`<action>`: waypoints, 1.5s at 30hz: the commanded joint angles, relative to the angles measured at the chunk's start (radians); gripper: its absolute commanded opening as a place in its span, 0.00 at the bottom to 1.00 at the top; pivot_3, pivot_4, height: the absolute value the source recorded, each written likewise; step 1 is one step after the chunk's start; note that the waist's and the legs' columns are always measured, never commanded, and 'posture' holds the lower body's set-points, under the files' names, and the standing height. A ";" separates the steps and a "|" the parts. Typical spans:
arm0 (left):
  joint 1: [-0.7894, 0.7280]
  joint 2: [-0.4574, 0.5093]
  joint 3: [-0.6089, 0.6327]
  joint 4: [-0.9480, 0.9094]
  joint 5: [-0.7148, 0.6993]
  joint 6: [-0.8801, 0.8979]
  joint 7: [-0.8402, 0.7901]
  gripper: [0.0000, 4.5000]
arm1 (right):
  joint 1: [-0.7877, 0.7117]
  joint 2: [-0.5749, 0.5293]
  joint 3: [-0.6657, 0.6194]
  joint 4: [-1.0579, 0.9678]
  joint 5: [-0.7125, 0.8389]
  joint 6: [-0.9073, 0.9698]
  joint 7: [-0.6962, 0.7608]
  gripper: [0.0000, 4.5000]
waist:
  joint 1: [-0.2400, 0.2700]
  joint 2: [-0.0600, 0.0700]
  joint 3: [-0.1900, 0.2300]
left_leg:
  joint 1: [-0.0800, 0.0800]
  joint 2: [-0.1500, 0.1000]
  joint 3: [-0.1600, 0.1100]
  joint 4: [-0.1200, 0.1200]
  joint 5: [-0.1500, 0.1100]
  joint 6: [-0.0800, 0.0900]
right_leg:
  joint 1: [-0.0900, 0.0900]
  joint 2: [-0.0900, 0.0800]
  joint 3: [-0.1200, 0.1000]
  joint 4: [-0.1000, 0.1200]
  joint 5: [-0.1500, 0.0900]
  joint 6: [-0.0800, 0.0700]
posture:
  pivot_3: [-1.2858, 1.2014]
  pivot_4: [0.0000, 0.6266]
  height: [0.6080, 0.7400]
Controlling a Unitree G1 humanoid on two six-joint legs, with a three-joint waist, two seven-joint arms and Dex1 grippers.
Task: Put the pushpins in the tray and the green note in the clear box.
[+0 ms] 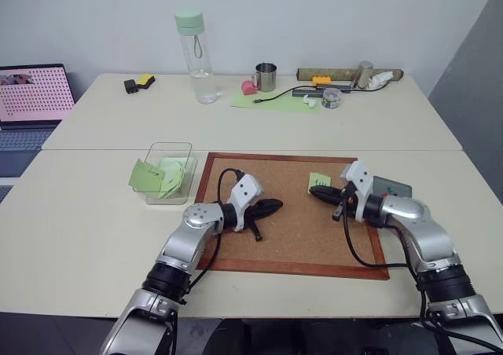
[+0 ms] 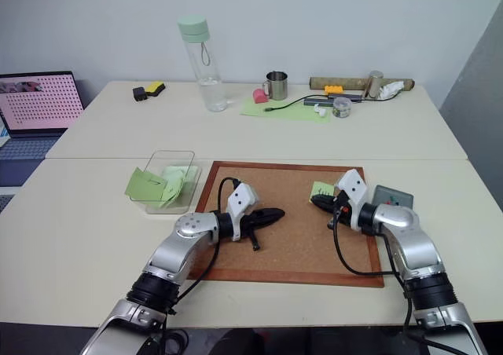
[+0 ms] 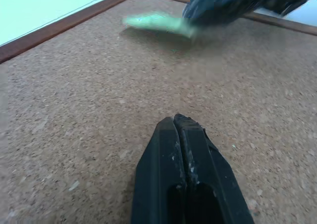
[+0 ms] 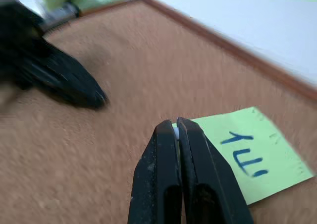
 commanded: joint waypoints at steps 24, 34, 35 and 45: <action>-0.127 -0.197 0.365 -0.129 -0.593 0.652 0.164 0.90 | -0.069 -0.175 0.074 -0.160 -0.245 -0.424 0.084 0.00 | 0.000 -0.004 0.003 | -0.003 0.000 -0.002 0.001 0.003 -0.006 | -0.002 0.000 -0.002 -0.001 0.000 0.000 | 0.52 0.24 1.00; -0.178 -0.279 0.353 -0.076 -0.621 0.675 0.189 0.90 | -0.095 -0.188 0.107 -0.170 -0.282 -0.490 0.106 0.00 | 0.001 -0.005 0.003 | -0.003 0.000 -0.002 0.001 0.004 -0.007 | -0.002 0.000 -0.002 -0.001 0.000 0.000 | 0.52 0.24 1.00; -0.180 -0.282 0.347 -0.074 -0.616 0.670 0.189 0.90 | -0.095 -0.187 0.108 -0.171 -0.285 -0.493 0.107 0.00 | 0.001 -0.005 0.003 | -0.003 0.000 -0.002 0.001 0.004 -0.007 | -0.002 0.000 -0.002 -0.001 0.000 0.000 | 0.52 0.24 1.00; -0.177 -0.301 0.323 -0.065 -0.607 0.644 0.187 0.73 | -0.081 -0.185 0.116 -0.178 -0.282 -0.498 0.105 0.00 | 0.001 -0.005 0.003 | -0.003 0.000 -0.003 0.001 0.005 -0.008 | -0.002 0.000 -0.002 -0.001 0.000 0.000 | 0.52 0.24 1.00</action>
